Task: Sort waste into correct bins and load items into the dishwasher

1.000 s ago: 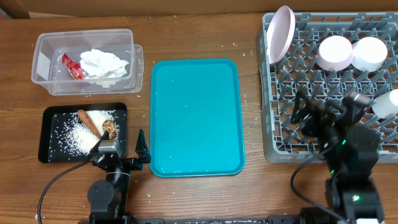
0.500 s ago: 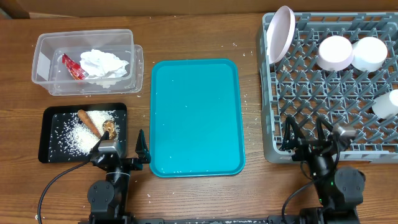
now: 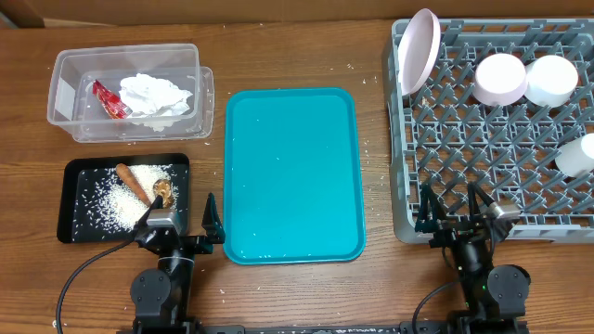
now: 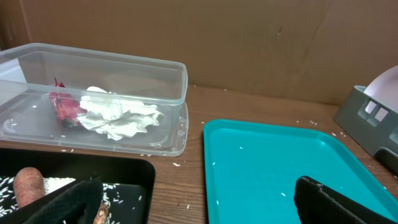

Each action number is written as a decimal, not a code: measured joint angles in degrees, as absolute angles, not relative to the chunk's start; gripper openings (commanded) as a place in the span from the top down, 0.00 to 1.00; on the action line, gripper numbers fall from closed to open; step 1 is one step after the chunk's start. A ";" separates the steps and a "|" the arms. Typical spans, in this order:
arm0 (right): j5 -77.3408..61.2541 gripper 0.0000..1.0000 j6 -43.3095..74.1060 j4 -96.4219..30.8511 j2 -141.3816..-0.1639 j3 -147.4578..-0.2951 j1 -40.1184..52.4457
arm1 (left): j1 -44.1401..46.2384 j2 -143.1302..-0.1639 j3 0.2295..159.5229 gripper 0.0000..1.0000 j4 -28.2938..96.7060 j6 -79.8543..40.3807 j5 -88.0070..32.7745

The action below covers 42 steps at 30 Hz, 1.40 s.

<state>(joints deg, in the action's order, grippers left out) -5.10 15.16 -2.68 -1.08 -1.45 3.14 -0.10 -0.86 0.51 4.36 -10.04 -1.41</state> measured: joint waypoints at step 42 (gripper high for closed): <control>-2.11 0.00 8.97 -5.13 -0.84 -1.06 3.16 | -0.10 -0.86 0.51 0.00 4.36 -10.04 -1.41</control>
<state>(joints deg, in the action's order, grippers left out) -2.11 8.97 -5.13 -0.84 -1.06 3.16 -0.10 -0.86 0.51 4.36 -10.04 -1.41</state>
